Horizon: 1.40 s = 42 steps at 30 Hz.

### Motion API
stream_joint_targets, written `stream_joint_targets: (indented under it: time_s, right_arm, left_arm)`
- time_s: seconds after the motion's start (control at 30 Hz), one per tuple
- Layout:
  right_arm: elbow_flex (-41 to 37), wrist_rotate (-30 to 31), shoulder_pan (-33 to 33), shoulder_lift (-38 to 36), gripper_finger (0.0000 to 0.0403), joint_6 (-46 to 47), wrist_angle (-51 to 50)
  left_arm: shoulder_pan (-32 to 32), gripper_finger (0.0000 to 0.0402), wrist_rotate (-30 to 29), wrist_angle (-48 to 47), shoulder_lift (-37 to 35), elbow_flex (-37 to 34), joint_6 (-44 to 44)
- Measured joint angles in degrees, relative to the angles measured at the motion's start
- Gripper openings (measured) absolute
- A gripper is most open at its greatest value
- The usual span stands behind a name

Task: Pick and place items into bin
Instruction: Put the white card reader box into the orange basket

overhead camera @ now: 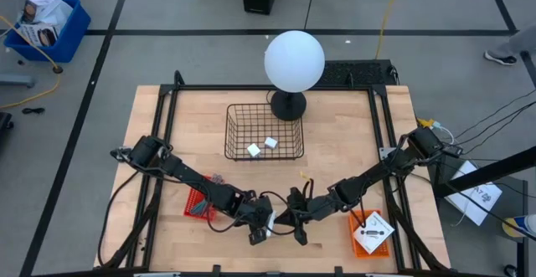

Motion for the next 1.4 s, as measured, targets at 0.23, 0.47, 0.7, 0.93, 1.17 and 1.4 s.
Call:
stream_joint_targets:
  time_s: [0.23,0.47,0.7,0.93,1.17,1.4]
  right_arm:
    - [-0.40,1.32,-0.38,0.52,0.0000,1.18,-3.91]
    - [-0.26,0.83,-0.70,0.41,0.0000,1.74,-3.58]
    - [-0.13,0.21,-0.52,0.17,0.0000,1.51,-2.90]
    - [-0.13,0.39,-0.55,0.17,0.0000,1.34,-3.78]
    - [-0.04,3.49,-0.55,-1.74,0.0000,1.37,-8.51]
    - [-0.07,11.82,0.89,-7.99,0.0000,2.76,-16.59]
  left_arm:
    - [0.12,0.0024,-1.33,1.11,-1.37,0.15,0.26]
    - [0.07,0.0024,-1.35,1.14,-2.12,0.15,0.88]
    - [0.04,0.0024,-0.73,1.22,-2.09,0.13,0.31]
    - [-0.04,0.0024,2.13,1.23,-2.07,0.13,-0.10]
    - [-0.52,0.0024,2.17,1.13,-2.04,0.11,-0.64]
    - [-0.90,0.0024,2.87,0.04,-2.91,0.02,0.07]
